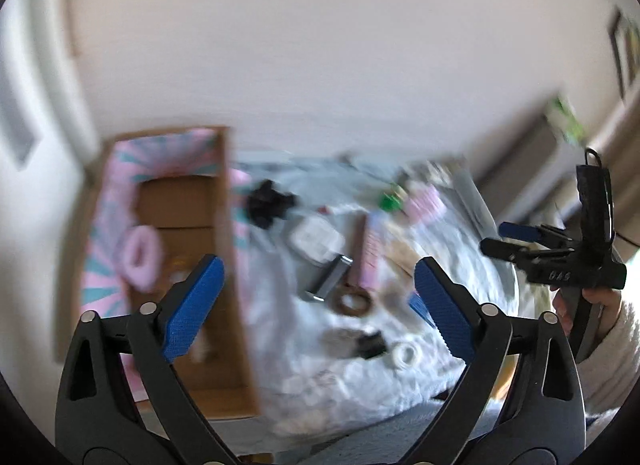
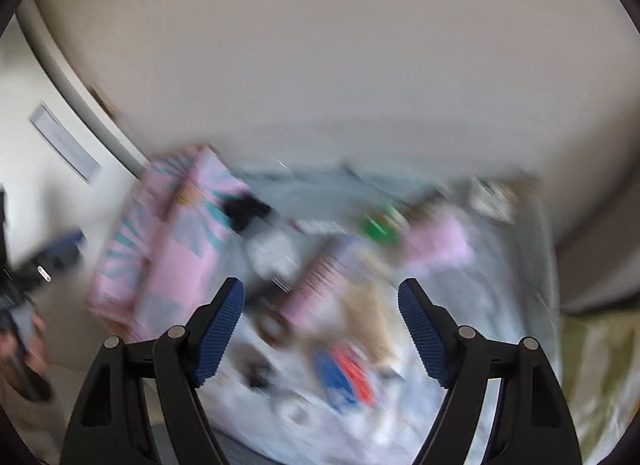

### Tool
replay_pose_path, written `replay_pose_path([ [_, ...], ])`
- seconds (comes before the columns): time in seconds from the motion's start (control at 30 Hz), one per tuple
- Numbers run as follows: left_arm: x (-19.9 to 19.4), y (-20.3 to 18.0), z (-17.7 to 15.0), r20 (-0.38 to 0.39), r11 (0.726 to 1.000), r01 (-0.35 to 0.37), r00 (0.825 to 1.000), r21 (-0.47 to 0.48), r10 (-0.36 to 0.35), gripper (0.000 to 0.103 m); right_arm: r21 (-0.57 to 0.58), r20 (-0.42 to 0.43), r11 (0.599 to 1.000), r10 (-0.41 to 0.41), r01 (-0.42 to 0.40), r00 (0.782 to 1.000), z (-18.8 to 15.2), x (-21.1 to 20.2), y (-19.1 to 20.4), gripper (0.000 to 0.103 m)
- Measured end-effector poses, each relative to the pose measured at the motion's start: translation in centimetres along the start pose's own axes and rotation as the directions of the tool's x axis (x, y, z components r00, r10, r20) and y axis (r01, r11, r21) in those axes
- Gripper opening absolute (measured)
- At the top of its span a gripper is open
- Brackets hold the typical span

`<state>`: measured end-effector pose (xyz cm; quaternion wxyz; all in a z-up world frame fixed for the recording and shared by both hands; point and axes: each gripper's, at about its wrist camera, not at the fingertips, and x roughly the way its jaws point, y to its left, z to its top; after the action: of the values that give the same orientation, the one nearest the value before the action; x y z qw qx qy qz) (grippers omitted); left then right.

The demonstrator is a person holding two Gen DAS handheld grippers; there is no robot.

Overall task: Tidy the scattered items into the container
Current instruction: 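Grasp the black square jar with left tool while right grasps toothpick box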

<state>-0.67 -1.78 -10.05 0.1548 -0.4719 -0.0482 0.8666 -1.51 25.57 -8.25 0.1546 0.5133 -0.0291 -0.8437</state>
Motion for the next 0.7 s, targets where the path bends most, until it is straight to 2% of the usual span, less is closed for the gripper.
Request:
replay_pose_path([
  [0.2, 6.4, -5.1, -5.7, -0.142, 0.985, 0.06, 0.989, 0.163, -0.037, 0.096, -0.04, -0.051, 0.997, -0.065, 0.063, 0.997, -5.8, 1.9, -0.5, 0.076],
  [0.33, 9.1, -6.3, -8.6, -0.168, 0.968, 0.06, 0.986, 0.242, -0.019, 0.096, -0.07, -0.078, 0.997, -0.049, 0.043, 0.996, -8.6, 3.5, -0.5, 0.076],
  [0.4, 9.9, -6.0, -9.3, -0.165, 0.97, 0.048, 0.986, 0.24, -0.008, 0.096, -0.085, -0.08, 0.996, -0.046, 0.039, 0.996, -9.5, 4.1, -0.1, 0.076],
  [0.57, 11.0, -4.7, -9.5, -0.151, 0.983, 0.09, 0.986, 0.161, -0.066, 0.096, -0.129, -0.07, 0.991, -0.055, 0.046, 0.996, -10.6, 5.6, 0.5, 0.076],
  [0.7, 12.1, -3.8, -9.4, -0.156, 0.986, 0.081, 0.986, 0.148, -0.058, 0.096, -0.136, -0.085, 0.989, -0.075, 0.062, 0.994, -10.8, 7.2, 0.2, 0.076],
])
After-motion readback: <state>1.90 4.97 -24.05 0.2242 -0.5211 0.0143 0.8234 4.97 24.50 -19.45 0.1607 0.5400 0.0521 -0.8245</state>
